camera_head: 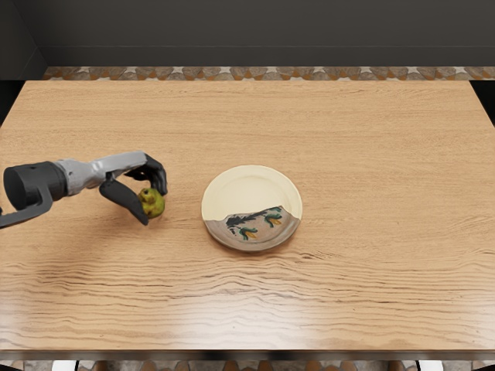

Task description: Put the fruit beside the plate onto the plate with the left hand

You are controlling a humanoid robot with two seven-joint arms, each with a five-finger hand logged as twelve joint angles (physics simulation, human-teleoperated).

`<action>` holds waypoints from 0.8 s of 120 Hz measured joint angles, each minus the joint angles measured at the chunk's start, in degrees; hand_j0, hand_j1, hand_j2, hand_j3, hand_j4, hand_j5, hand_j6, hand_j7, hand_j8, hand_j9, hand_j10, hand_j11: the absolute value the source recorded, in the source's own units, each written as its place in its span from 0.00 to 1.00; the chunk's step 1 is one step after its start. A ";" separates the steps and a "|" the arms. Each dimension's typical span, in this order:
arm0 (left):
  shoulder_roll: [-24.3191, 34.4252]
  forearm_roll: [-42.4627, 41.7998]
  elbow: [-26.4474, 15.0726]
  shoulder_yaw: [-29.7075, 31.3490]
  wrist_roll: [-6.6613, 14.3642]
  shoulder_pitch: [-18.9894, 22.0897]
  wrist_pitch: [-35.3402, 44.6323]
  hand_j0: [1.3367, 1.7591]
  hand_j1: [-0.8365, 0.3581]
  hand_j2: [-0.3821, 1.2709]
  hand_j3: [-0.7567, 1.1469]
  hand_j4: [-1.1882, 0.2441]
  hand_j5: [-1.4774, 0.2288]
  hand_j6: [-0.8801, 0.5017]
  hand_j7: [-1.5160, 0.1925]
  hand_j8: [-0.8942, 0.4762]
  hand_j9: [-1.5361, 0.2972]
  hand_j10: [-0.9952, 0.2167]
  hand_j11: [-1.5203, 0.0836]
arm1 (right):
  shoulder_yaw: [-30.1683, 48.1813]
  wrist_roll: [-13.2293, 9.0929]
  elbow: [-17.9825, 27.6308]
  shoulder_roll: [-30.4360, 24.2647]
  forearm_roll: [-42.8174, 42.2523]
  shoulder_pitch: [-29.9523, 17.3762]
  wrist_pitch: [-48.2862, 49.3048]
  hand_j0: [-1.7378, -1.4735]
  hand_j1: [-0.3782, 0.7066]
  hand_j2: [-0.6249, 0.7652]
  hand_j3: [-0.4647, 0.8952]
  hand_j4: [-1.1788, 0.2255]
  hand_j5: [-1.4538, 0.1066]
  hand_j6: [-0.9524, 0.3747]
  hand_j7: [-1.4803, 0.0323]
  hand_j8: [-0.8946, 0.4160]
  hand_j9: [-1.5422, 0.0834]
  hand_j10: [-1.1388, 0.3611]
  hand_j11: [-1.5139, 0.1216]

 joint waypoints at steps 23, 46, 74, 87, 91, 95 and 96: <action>0.07 -1.23 -0.44 -0.85 0.75 -1.96 -1.98 0.76 0.44 0.55 0.40 0.34 0.27 0.24 0.32 0.33 0.31 0.30 0.35 | 0.00 0.00 0.00 0.00 0.02 0.00 0.00 0.30 0.03 0.45 0.34 0.84 0.93 0.72 0.98 0.68 0.95 0.76 0.93; 0.09 -2.72 -0.51 -1.63 2.12 -5.10 -4.53 0.75 0.47 0.51 0.40 0.33 0.27 0.23 0.32 0.32 0.31 0.30 0.34 | 0.00 0.00 0.00 0.00 0.00 0.00 0.00 0.30 0.03 0.45 0.34 0.84 0.93 0.72 0.98 0.68 0.95 0.76 0.93; 0.89 -6.22 -0.52 -2.71 4.30 -10.28 -9.38 0.75 0.47 0.53 0.40 0.33 0.25 0.24 0.30 0.33 0.30 0.29 0.33 | 0.00 0.00 0.00 0.00 -0.05 0.00 0.00 0.30 0.03 0.45 0.34 0.84 0.93 0.72 0.98 0.68 0.95 0.76 0.93; 0.49 -7.44 -0.52 -2.80 5.55 -11.61 -10.85 0.75 0.48 0.52 0.40 0.33 0.25 0.23 0.30 0.32 0.30 0.29 0.32 | 0.00 0.00 0.00 0.00 -0.05 0.00 0.00 0.30 0.03 0.45 0.34 0.84 0.93 0.72 0.98 0.68 0.95 0.76 0.93; 0.19 -7.65 -0.52 -2.83 5.86 -11.88 -11.28 0.75 0.49 0.50 0.40 0.32 0.25 0.23 0.30 0.32 0.30 0.29 0.32 | 0.00 0.00 0.00 0.00 -0.05 0.00 0.00 0.30 0.03 0.45 0.34 0.84 0.93 0.72 0.98 0.68 0.95 0.76 0.93; -0.42 -7.86 -0.52 -2.86 6.09 -11.95 -11.74 0.75 0.49 0.51 0.40 0.32 0.25 0.23 0.30 0.32 0.29 0.28 0.32 | 0.00 0.00 0.00 0.00 -0.05 0.00 0.00 0.30 0.03 0.45 0.34 0.84 0.93 0.72 0.98 0.68 0.95 0.76 0.93; -0.47 -7.93 -0.52 -2.86 6.13 -11.99 -11.85 0.75 0.49 0.52 0.40 0.32 0.25 0.23 0.30 0.32 0.29 0.28 0.32 | 0.00 0.00 0.00 0.00 -0.05 0.00 0.00 0.30 0.03 0.45 0.34 0.84 0.93 0.72 0.98 0.68 0.95 0.76 0.93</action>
